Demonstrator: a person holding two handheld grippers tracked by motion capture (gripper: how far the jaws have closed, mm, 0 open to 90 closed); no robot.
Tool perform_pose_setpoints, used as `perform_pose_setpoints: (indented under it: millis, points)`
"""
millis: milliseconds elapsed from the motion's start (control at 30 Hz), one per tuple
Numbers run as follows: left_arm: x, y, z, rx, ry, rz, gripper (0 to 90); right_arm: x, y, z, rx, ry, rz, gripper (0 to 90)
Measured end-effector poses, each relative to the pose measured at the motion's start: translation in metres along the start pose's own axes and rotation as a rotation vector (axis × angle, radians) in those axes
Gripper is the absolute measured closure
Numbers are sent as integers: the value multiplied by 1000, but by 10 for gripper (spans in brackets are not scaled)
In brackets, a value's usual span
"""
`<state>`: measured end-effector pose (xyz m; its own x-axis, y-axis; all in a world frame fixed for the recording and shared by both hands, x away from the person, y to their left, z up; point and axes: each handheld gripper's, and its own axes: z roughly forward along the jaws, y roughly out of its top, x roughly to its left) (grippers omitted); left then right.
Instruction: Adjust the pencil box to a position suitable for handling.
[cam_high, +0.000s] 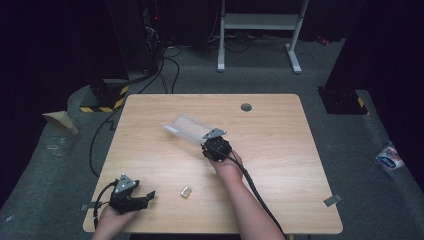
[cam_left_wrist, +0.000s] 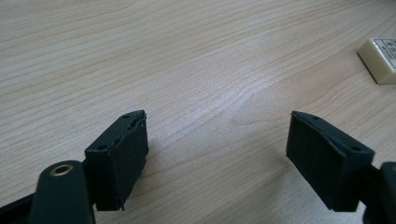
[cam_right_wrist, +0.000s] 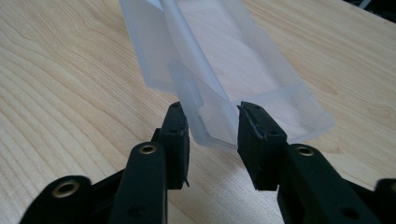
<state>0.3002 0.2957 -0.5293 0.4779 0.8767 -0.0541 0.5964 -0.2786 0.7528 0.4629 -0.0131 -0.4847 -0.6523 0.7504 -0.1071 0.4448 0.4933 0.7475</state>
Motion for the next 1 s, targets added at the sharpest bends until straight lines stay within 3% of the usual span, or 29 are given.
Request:
perform_pose_setpoints:
  millis: [233, 500, 800, 1000]
  points:
    - [0, 0, 0, 1, 1, 1, 212, 4, -1, -6, -11, -1, -16, 700]
    - [0, 0, 0, 2, 1, 3, 212, -3, -15, -21, -23, -17, 30, 705]
    - [-1, 0, 1, 3, 9, 9, 212, -22, -47, -55, -29, -69, 86, 712]
    - [-2, 0, 1, 4, 14, 12, 215, -27, -67, -75, -37, -92, 120, 712]
